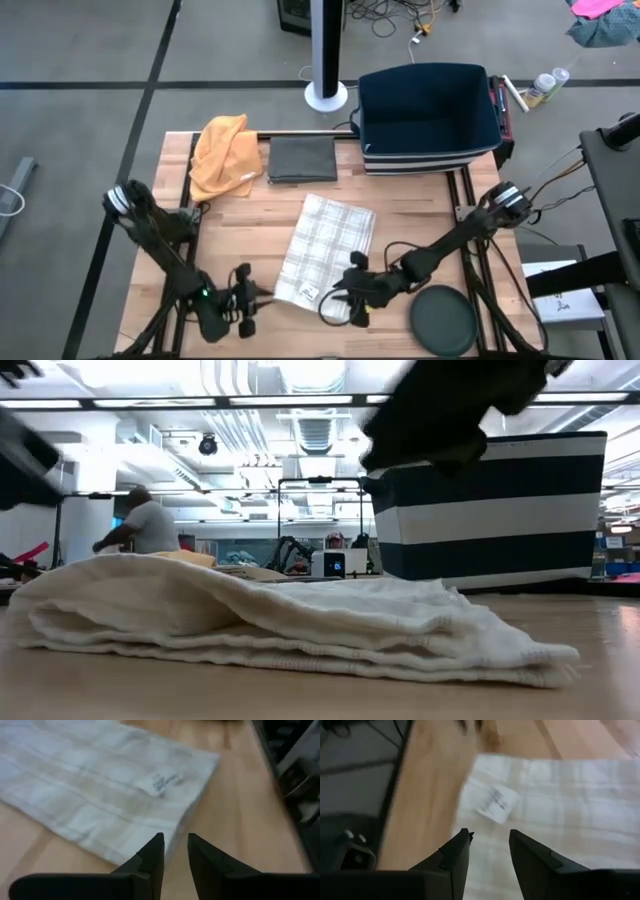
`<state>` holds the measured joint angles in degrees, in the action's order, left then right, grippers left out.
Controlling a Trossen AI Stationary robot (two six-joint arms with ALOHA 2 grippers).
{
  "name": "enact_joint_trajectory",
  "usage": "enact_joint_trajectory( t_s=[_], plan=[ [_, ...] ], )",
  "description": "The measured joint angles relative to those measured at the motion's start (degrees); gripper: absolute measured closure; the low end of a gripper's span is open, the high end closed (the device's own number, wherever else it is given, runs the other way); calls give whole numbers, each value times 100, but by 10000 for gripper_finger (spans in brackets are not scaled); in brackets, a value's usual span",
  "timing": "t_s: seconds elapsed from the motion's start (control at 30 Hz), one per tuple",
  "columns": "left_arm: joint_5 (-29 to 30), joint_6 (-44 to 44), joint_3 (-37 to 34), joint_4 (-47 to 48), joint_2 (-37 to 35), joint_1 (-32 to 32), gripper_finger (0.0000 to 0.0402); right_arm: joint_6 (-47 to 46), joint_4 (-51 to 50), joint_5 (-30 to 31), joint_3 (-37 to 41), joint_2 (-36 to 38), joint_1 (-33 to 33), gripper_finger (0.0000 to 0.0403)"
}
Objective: Fold kitchen towel into neat rectangle
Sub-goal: Fold the white patterned towel
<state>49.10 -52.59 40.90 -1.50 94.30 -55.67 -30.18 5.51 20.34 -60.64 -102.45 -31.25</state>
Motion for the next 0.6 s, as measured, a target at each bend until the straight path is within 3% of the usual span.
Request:
enact_joint_trajectory(
  t_s=[0.13, 0.27, 0.6],
  plan=[
    [109, 100, 306, 106, 628, -51, 324, 62, 398, 326, -115, -477, -289, 267],
    [161, 264, 569, 419, 931, -32, 324, -50, 103, 703, -383, -861, -488, 247],
    [212, 122, 591, 512, 1119, 23, 324, 137, -332, 533, -661, -1374, -668, 168]
  ],
)
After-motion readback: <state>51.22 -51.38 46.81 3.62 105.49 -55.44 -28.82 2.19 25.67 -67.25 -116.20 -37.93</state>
